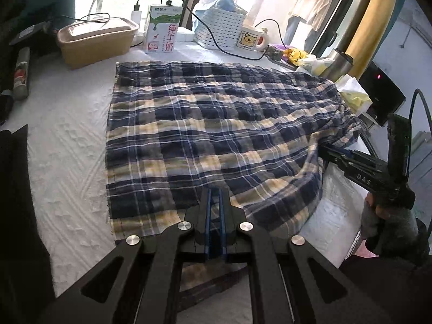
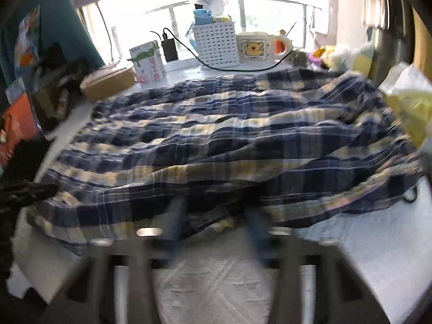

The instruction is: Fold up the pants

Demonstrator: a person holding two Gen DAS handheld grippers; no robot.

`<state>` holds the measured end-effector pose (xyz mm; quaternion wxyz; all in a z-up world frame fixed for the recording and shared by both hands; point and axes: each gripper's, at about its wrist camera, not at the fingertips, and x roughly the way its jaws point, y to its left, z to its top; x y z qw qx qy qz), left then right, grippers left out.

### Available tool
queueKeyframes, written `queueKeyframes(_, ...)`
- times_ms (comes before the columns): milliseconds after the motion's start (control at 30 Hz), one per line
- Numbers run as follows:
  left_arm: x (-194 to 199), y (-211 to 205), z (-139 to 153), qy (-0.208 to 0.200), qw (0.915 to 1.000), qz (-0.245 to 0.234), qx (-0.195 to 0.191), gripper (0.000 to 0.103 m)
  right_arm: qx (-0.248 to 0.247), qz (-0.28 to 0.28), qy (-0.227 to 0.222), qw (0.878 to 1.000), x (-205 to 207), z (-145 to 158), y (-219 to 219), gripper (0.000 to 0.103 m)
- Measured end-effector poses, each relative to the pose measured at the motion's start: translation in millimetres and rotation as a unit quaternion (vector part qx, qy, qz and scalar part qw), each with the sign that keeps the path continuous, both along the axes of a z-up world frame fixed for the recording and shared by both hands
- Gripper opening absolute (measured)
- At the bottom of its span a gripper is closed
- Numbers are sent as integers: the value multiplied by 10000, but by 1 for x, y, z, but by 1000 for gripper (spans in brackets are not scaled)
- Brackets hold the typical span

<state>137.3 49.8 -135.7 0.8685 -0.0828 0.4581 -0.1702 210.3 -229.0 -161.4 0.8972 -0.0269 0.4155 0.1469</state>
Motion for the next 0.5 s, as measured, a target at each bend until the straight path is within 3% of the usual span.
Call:
queueKeyframes(100, -2, 1, 1, -28, 10000, -6, -13, 5, -115, 123, -20, 9999, -6, 0, -2, 5)
queueKeyframes(500, -5, 0, -9, 50, 9998, -94, 174, 5, -349, 164, -5, 9993, -54, 6, -7, 3)
